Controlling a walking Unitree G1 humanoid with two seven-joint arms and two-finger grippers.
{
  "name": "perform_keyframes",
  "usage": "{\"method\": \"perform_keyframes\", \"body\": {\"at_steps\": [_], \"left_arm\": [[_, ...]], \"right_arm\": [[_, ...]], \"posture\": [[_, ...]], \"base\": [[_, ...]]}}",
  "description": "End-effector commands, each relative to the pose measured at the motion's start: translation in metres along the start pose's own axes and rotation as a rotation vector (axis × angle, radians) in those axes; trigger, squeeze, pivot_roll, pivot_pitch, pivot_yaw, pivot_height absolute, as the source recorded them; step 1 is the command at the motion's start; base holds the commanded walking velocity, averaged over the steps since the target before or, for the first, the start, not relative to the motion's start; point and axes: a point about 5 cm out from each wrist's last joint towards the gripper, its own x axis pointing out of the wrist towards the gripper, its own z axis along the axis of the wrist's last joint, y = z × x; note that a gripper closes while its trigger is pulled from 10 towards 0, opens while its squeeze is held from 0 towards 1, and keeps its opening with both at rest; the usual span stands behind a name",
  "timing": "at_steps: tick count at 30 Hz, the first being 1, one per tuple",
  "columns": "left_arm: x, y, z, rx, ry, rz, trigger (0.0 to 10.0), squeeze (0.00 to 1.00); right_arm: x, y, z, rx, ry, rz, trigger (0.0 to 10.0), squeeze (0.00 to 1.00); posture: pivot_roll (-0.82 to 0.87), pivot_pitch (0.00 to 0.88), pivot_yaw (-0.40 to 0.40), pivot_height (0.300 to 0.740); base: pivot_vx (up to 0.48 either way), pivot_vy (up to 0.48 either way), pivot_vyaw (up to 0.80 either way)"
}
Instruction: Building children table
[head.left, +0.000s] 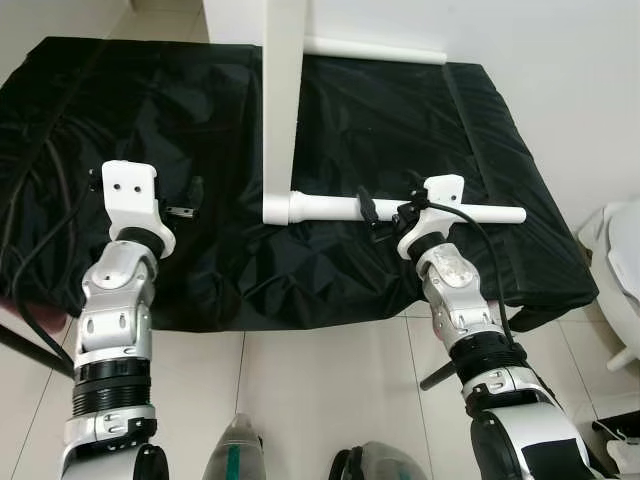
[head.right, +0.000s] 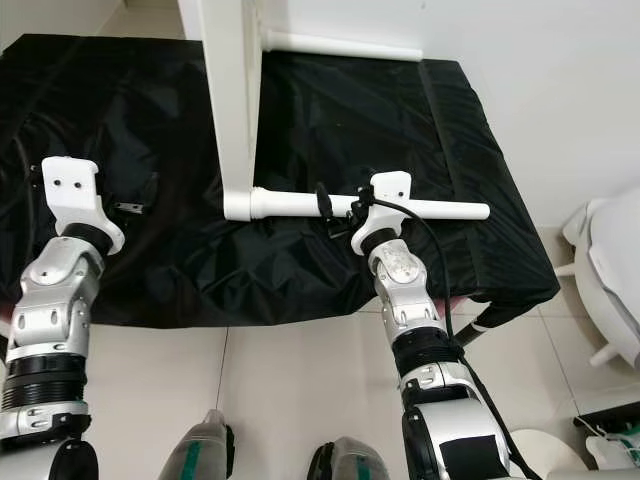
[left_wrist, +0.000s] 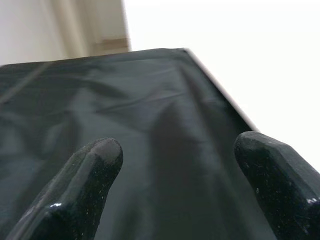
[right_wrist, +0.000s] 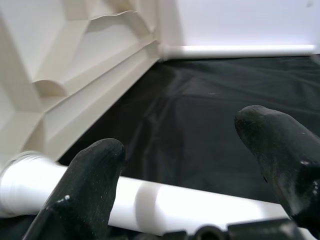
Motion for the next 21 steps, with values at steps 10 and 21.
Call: {"method": "perform_keyframes", "body": {"at_steps": [10, 21], "left_arm": [[-0.0005, 0.0034, -0.0088, -0.006, 0.034, 0.104, 10.0, 0.00], [0.0004, 0.0043, -0.0077, -0.003, 0.030, 0.118, 10.0, 0.00]], "right_arm": [[-0.0045, -0.0029, 0.0004, -0.011, -0.015, -0.024, 10.0, 0.00], [-0.0021, -0.0025, 0.0014, -0.015, -0.017, -0.021, 10.0, 0.00]], "posture": [[0.05, 0.027, -0.022, 0.740], [0.05, 0.020, -0.034, 0.740]], "base": [[0.000, -0.086, 0.00], [0.000, -0.344, 0.00]]}}
